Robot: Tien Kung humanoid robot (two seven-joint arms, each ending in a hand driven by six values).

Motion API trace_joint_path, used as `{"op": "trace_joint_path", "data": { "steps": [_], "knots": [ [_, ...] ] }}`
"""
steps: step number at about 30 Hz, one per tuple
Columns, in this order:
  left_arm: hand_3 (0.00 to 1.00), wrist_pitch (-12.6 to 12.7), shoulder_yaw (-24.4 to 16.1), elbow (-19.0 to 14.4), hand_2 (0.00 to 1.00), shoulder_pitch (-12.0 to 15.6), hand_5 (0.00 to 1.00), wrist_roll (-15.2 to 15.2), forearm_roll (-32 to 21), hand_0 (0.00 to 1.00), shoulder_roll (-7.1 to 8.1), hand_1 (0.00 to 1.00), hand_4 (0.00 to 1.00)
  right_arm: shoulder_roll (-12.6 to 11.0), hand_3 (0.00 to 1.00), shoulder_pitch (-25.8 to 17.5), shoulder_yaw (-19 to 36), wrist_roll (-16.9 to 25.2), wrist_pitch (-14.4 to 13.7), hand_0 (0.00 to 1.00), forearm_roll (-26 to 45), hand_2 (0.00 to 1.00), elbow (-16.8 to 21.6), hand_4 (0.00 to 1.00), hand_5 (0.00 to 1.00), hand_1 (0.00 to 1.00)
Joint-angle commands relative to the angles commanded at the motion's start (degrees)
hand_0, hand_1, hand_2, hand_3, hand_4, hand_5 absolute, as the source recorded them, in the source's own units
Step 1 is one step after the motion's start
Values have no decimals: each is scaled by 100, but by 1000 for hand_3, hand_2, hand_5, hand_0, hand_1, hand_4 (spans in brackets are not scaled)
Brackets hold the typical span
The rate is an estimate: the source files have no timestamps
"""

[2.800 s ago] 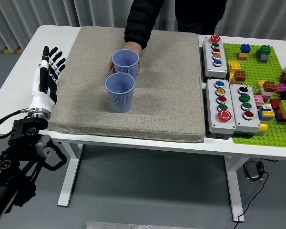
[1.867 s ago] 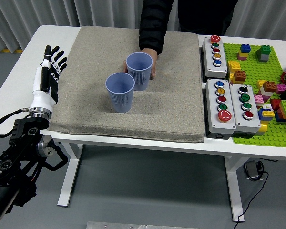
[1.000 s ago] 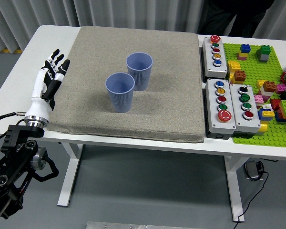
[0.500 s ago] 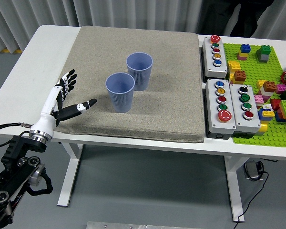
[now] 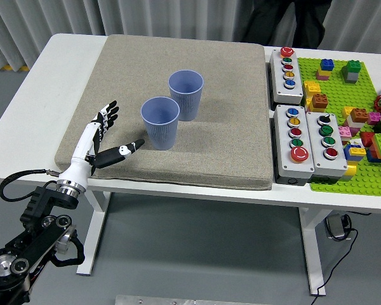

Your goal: Pick cup pour cup place

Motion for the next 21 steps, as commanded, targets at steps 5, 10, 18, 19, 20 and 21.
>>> {"op": "trace_joint_path", "data": {
  "steps": [5,10,18,19,20,21],
  "knots": [
    [998,106,162,261,998,-217,245,-71,-80,952,-135,959,966,-1,627,15,-15,2,-8,699,30,653,-2,17,321,704],
    [998,163,311,476,998,-398,257,-88,-78,951,-240,956,970,-8,626,54,-35,1,-17,699,63,653,-2,16,319,704],
    [998,194,382,724,998,-581,264,-104,47,947,-375,955,970,-16,627,84,-49,7,-17,699,90,653,-5,15,319,704],
    [998,191,389,741,998,-592,275,-110,30,947,-381,954,974,-17,627,84,-50,8,-17,699,91,653,-5,15,318,704],
    [998,184,393,766,998,-611,275,-118,5,947,-392,954,974,-17,627,85,-50,9,-17,699,91,653,-5,15,318,704],
    [998,166,401,825,998,-656,275,-135,-97,947,-422,954,974,-17,627,87,-51,7,-17,699,91,653,-5,15,318,704]
  ]
}}
